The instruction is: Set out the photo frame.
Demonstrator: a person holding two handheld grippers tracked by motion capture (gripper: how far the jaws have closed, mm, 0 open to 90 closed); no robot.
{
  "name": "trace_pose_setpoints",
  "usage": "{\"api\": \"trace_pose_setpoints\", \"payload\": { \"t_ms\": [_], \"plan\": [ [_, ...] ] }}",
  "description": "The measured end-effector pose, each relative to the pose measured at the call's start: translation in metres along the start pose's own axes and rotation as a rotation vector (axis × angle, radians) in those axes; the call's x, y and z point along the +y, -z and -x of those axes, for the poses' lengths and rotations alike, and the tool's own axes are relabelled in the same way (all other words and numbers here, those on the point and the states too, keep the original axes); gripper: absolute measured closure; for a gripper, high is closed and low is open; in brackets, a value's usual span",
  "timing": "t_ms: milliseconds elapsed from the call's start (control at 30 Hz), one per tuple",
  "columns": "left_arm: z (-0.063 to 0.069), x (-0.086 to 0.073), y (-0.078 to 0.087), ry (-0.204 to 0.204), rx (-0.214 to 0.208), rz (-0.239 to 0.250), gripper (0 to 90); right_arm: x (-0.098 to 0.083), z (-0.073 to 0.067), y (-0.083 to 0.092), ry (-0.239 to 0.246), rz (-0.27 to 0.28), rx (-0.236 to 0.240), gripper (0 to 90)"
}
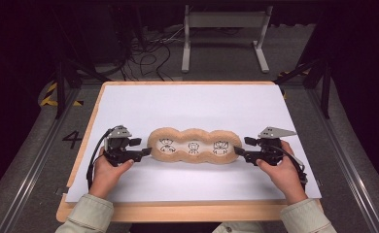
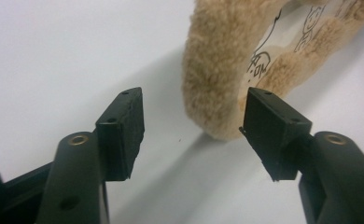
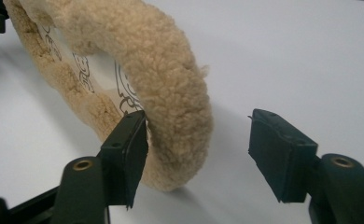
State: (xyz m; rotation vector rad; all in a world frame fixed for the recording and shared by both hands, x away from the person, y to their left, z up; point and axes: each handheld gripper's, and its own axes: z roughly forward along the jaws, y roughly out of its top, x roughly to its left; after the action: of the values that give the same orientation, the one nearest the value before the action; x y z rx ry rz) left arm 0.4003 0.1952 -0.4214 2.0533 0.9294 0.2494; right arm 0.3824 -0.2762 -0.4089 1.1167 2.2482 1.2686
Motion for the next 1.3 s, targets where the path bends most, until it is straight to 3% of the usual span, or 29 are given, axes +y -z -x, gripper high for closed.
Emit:
{"api": "trace_pose_setpoints", "payload": {
  "t_ms": [367, 467, 733, 833, 1133, 1300],
  "plan": [
    [0.008, -0.020, 0.021, -0.017, 0.026, 0.042, 32.2, -0.009, 0.004, 0.019, 0.044, 0.005, -0.022, 27.0],
    [0.010, -0.028, 0.026, -0.048, 0.040, 0.054, 31.2, -0.015, 0.006, 0.025, 0.040, 0.003, -0.030, 25.0],
    [0.006, -0.049, 0.031, -0.069, 0.069, 0.023, 29.1, -0.028, 0.012, 0.036, 0.056, 0.006, -0.037, 22.0],
    [0.000, -0.060, 0.031, -0.086, 0.128, 0.001, 29.1, -0.038, 0.018, 0.038, 0.052, -0.001, -0.038, 20.5],
    [-0.011, -0.068, 0.028, -0.067, 0.155, -0.035, 27.9, -0.059, 0.032, 0.037, 0.029, -0.039, -0.067, 19.1],
    [-0.012, -0.067, 0.025, -0.061, 0.164, -0.058, 26.5, -0.067, 0.037, 0.033, 0.023, -0.083, -0.091, 18.3]
  ]
}}
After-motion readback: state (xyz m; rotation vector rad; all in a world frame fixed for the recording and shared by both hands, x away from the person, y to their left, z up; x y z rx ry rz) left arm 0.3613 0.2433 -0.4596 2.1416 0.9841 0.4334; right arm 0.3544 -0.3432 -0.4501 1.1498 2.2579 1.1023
